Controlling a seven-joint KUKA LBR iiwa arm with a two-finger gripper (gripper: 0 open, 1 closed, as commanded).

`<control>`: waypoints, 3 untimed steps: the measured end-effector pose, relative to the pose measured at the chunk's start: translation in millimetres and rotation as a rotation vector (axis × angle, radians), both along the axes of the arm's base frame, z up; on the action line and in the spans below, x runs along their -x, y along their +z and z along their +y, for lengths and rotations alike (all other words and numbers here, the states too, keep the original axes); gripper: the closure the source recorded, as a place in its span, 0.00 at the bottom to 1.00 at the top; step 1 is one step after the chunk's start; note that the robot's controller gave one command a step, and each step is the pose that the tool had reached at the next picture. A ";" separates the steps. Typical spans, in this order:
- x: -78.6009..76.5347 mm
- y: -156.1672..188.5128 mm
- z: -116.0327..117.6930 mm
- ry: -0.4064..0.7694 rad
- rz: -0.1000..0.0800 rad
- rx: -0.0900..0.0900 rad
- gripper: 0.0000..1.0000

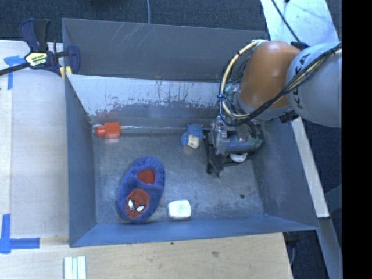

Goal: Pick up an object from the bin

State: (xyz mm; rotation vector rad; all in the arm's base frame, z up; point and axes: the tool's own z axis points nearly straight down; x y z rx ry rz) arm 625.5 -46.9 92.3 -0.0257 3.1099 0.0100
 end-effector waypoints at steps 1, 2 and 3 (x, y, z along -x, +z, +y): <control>66.8 80.8 -5.7 -0.003 0.023 0.007 1.00; 66.9 76.0 -5.3 -0.001 0.029 0.007 0.00; 57.1 -25.3 11.5 -0.160 0.033 0.004 0.00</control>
Offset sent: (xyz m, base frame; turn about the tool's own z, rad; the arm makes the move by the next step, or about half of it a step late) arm -0.0678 -0.0051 0.0756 0.0012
